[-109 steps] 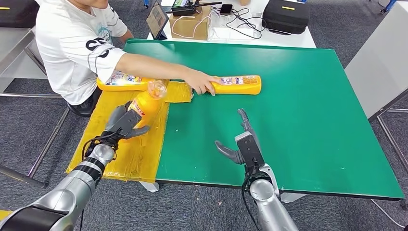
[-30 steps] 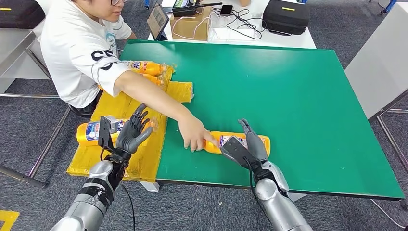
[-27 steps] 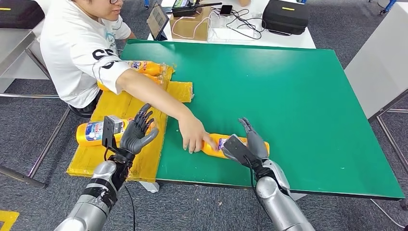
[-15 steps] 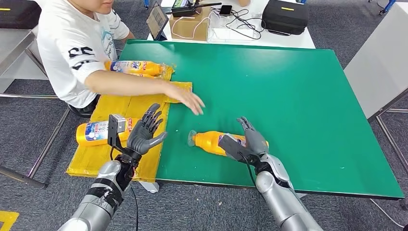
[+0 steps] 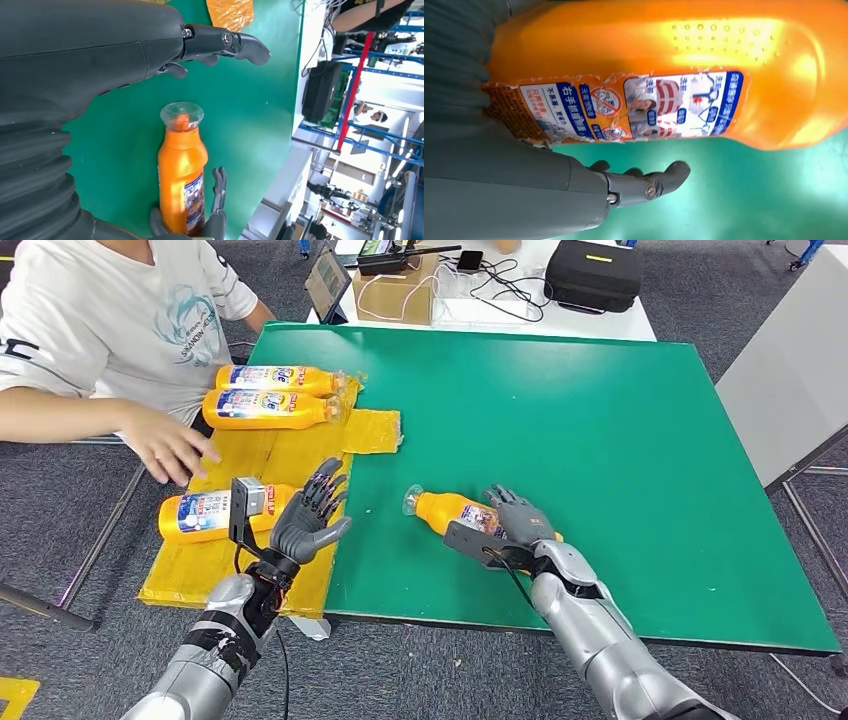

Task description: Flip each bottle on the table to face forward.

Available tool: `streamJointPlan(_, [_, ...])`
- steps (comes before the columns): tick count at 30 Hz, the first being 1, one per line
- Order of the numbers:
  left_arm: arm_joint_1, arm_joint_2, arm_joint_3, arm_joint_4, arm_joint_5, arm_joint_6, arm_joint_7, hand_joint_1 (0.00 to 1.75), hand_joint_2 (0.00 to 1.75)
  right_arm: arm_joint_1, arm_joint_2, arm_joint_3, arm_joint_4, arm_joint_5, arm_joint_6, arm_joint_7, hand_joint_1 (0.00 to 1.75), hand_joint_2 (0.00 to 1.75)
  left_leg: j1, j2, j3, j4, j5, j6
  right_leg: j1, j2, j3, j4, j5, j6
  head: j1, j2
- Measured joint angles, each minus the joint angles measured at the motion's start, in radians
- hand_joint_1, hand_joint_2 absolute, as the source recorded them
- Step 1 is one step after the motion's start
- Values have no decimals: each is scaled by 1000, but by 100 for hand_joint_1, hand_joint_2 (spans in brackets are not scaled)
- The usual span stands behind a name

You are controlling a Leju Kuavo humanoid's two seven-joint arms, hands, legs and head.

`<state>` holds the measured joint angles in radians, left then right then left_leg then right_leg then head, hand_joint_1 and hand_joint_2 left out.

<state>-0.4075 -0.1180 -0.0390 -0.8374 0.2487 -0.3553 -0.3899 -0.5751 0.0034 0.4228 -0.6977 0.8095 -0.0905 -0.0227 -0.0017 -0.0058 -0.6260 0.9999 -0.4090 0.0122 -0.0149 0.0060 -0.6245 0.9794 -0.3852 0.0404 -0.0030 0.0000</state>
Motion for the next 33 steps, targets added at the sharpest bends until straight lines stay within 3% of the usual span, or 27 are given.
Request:
streamJointPlan(4, [0,3,0,2,12,-18,-1,0,175,-31,-18,25,32,0,75,2,1,175,0,0,1,0,0,0,0,0,1,0,0,0,0,0])
streamJointPlan(8, [-1,5,0,3,25,-32,-3,0,175,-64,-47,57,53,8,137,15,167,175,0,-2,2,0,1,1,0,-2,3,0,0,0,0,0])
streamJointPlan(9, [-1,5,0,3,28,-36,-3,0,175,-69,-55,64,54,8,149,20,173,175,0,-3,2,0,1,2,0,-3,3,0,0,0,0,0])
streamJointPlan(24, [-1,18,0,2,32,-37,-13,0,175,-98,-162,118,23,-73,219,39,175,175,-1,-4,2,0,1,2,-1,-4,4,0,0,0,0,0])
streamJointPlan(27, [-2,20,1,-3,-5,26,-24,0,175,-85,-169,115,-4,-129,187,39,175,175,-1,-4,2,0,1,2,0,-4,4,0,0,0,0,0])
streamJointPlan(30, [-7,22,0,-7,-97,160,-33,0,175,-43,-157,85,-50,-185,85,33,175,175,-1,-4,1,0,1,2,0,-4,3,0,0,0,0,0])
streamJointPlan(33, [-20,23,-2,-8,-133,212,-34,0,175,-6,-135,57,-88,-200,24,27,175,175,-1,-3,0,0,1,2,0,-4,1,0,0,0,0,0])
